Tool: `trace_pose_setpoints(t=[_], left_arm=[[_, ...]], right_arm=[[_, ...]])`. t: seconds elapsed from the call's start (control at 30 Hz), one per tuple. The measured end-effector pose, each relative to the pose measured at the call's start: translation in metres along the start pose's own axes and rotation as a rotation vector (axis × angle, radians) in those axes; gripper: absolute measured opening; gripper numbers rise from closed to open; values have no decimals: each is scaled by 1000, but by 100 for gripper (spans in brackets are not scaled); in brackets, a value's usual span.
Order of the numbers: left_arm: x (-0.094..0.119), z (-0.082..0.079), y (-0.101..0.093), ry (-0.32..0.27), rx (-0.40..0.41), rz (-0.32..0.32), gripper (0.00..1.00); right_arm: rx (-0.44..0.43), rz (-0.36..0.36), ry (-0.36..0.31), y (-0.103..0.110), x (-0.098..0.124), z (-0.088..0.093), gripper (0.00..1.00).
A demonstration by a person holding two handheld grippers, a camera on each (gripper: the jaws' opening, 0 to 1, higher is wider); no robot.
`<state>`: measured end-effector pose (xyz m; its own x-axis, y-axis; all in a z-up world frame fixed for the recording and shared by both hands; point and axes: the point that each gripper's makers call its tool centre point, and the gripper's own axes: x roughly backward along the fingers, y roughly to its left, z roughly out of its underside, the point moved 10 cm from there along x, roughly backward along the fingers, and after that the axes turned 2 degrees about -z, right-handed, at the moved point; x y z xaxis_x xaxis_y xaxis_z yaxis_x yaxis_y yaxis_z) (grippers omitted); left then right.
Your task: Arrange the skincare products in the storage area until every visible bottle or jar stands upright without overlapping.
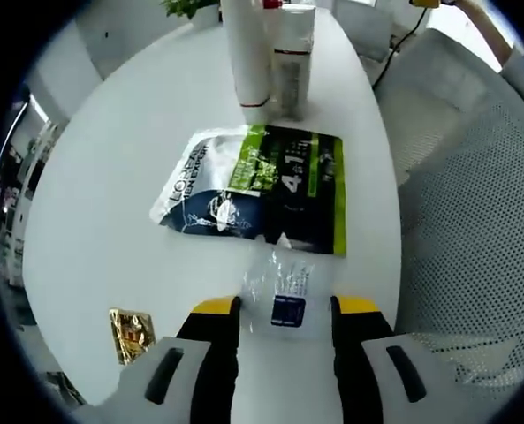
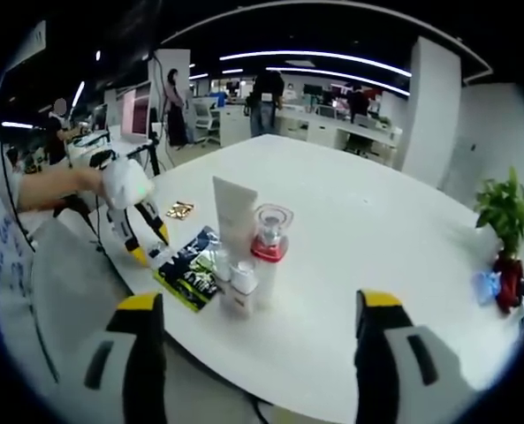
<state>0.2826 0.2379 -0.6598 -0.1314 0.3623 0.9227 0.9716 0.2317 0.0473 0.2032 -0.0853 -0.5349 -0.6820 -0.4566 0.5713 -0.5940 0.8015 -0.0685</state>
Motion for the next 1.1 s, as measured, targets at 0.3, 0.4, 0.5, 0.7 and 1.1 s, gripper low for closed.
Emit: trace_pose_setpoints(t=[0.3,0.4,0.5,0.7,1.1], left_arm=[[10,-1,-1,-28,26,-46,49],[17,-2,-2,-43,29,-65,51],[24,-4,-5,-56,38,-76,53],[43,-10,-10,-107,56,-125,59],[78,-12,-20,-174,116,-213,71]], right_arm=[[9,-10,2,1,-2,-2,90],[13,-14,3,2,-3,-3,90],[16,-18,2,3,-3,-3,90],[22,-26,2,4,-4,-4,90],[28,-36,2,5,-7,-6,90]])
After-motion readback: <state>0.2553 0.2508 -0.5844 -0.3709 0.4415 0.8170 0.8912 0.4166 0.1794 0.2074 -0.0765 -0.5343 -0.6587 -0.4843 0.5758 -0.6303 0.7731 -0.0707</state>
